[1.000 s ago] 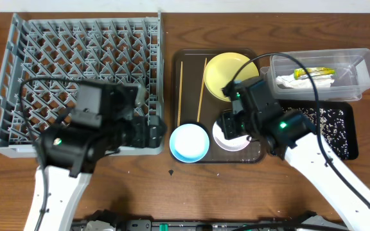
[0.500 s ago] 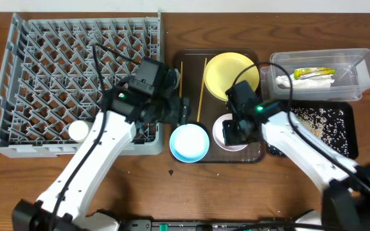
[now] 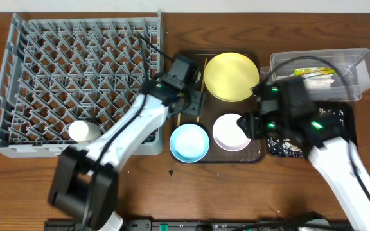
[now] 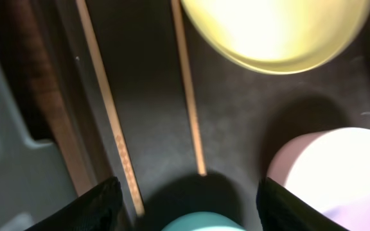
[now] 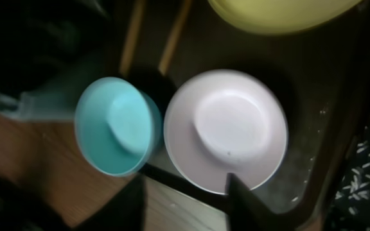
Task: Sort waste into correct bins and load items into the dishwasher
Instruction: 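Grasp one wooden chopstick on the tray with the left gripper, then insert the chopstick upright into the dish rack with the left gripper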
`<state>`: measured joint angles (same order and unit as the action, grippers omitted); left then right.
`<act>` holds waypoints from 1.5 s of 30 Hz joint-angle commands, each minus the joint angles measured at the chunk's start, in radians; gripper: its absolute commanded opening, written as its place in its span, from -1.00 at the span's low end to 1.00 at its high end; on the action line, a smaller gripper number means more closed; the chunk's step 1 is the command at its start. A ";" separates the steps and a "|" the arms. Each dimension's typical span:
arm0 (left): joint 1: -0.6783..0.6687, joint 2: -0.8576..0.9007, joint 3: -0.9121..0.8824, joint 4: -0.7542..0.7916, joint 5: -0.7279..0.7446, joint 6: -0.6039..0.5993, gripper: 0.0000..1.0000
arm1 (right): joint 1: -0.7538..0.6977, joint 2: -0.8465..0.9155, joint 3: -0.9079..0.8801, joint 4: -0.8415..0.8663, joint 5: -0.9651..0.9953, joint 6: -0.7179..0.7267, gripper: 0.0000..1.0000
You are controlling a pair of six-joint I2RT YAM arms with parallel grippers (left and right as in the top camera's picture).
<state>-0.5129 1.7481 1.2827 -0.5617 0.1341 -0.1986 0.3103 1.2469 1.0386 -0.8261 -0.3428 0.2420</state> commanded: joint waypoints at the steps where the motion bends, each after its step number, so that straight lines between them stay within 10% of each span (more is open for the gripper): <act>1: 0.003 0.103 0.088 0.003 -0.020 0.058 0.29 | -0.045 -0.106 0.008 -0.003 -0.022 -0.041 -0.02; 12: -0.025 0.335 0.240 -0.023 -0.028 0.090 0.25 | -0.062 -0.125 0.008 -0.045 -0.021 -0.033 0.02; 27: -0.030 0.436 0.238 -0.034 -0.042 0.050 -0.84 | -0.062 -0.097 0.007 -0.053 -0.021 -0.033 0.02; 45: 0.061 0.138 0.367 -0.221 -0.145 -0.025 -0.85 | -0.061 -0.097 0.007 -0.069 -0.021 -0.030 -0.03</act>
<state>-0.4782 2.0068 1.6100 -0.7570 0.0311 -0.2028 0.2535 1.1454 1.0386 -0.8944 -0.3527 0.2222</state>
